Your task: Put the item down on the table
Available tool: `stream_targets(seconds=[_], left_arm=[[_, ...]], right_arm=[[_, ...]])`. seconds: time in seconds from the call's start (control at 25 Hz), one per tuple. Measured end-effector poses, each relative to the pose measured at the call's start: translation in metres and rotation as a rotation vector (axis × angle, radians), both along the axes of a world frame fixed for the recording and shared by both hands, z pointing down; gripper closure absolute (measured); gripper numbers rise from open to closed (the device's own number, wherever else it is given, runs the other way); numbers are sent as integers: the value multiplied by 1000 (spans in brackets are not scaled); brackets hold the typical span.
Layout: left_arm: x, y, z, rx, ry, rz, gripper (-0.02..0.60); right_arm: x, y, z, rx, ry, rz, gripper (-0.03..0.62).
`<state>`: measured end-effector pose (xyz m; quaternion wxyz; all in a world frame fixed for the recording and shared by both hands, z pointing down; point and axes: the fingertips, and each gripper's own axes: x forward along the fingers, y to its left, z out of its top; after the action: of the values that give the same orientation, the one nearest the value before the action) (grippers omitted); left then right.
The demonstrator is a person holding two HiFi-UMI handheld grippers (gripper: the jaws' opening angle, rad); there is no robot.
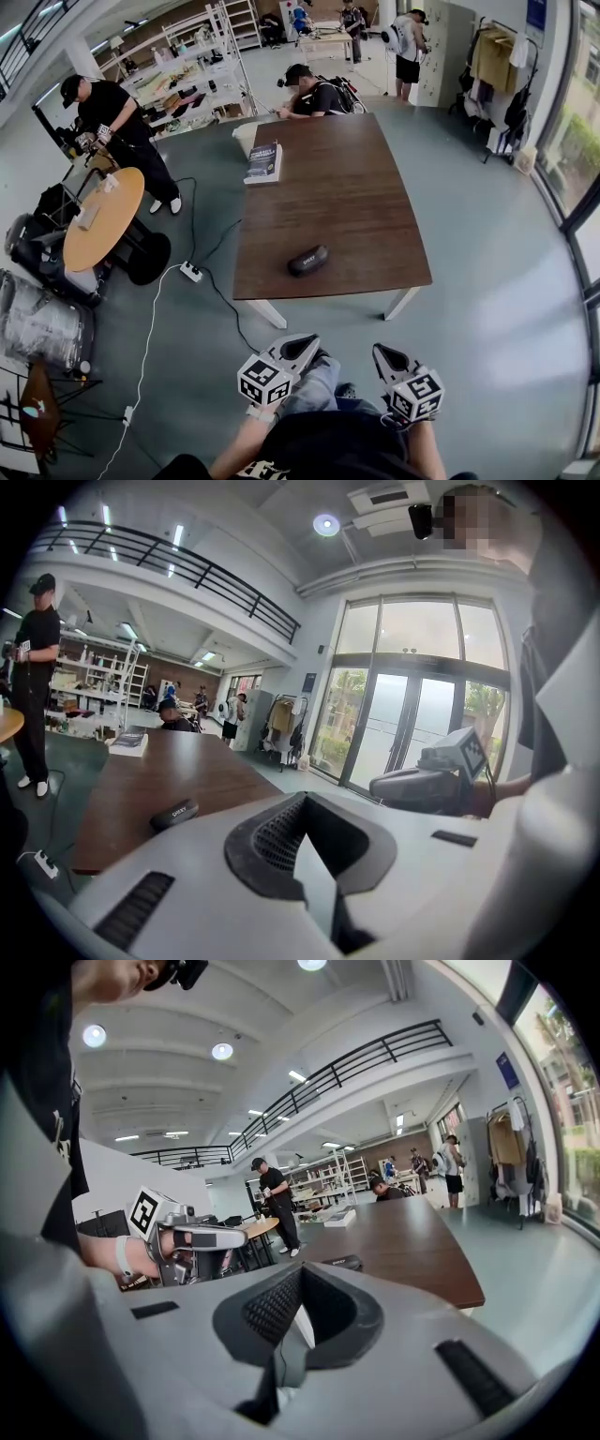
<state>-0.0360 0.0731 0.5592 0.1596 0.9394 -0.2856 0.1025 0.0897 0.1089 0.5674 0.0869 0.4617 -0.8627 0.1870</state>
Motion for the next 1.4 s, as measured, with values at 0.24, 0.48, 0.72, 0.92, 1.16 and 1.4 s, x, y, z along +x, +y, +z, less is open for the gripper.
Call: stream_targets(seconds=[0.24, 0.48, 0.72, 0.92, 1.16, 1.4], left_arm=[[-9, 7, 9, -2, 6, -14, 575], [-12, 5, 7, -6, 24, -19, 575], [-15, -5, 8, -1, 57, -29, 575], [-26, -9, -2, 12, 77, -37, 575], [-50, -18, -12, 29, 97, -92, 575], [-62, -22, -7, 28, 87, -97, 576]], right_arm=[[-10, 7, 11, -8, 6, -21, 606], [-17, 5, 6, -12, 15, -30, 606], [-23, -4, 2, -4, 47, -50, 606], [-36, -13, -4, -4, 44, -53, 606], [-63, -30, -11, 37, 73, -106, 606], [-80, -36, -14, 57, 54, -114, 606]])
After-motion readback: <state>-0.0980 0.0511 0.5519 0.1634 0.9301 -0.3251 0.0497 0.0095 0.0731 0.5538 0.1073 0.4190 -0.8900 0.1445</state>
